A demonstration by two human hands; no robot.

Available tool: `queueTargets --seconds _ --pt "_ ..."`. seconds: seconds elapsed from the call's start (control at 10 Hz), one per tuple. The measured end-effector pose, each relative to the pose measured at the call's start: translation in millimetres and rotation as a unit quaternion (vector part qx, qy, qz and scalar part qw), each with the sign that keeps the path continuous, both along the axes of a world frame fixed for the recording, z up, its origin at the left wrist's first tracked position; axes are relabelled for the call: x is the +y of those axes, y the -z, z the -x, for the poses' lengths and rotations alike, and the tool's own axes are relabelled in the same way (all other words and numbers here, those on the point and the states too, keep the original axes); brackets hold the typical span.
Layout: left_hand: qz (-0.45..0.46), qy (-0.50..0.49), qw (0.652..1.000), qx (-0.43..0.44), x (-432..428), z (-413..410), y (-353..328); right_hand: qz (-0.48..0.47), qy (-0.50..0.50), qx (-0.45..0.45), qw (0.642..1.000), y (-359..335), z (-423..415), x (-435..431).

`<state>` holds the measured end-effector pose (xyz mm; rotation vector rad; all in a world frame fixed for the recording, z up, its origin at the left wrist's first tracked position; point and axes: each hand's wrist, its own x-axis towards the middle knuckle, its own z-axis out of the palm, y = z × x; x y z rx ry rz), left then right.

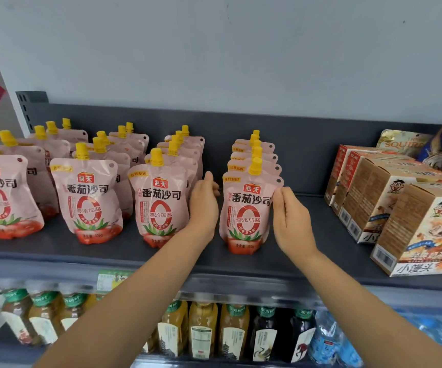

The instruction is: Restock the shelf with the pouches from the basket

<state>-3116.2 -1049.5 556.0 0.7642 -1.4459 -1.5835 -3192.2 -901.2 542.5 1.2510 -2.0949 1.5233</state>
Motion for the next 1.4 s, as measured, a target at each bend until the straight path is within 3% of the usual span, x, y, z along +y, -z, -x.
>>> queueTargets --seconds 0.2,0.4,0.7,0.8,0.9,1.0,1.1,1.4 --pt "0.001 0.068 0.997 0.030 40 -7 -7 -0.007 0.012 -0.022 1.000 1 -15 -1" --pt "-0.021 0.028 0.998 0.052 42 2 -8 -0.012 0.009 -0.047 0.999 -7 -18 2" --pt "0.027 0.025 0.999 0.027 44 -1 6 0.024 0.005 -0.087 0.996 -8 -22 7" --pt "0.043 0.033 0.998 0.044 45 -12 6 0.036 0.006 -0.092 0.995 -6 -24 10" --pt "0.116 0.085 0.986 0.087 47 -24 9 0.050 -0.020 -0.106 0.993 -6 -25 14" --pt "0.165 0.076 0.981 0.073 46 -27 14 0.057 -0.045 -0.121 0.990 -8 -26 14" --pt "0.154 0.065 0.985 0.047 47 -25 11 0.070 -0.033 -0.133 0.988 -9 -22 12" --pt "0.237 0.039 0.966 -0.097 63 -58 -1 0.070 0.003 -0.150 0.986 -10 -34 33"
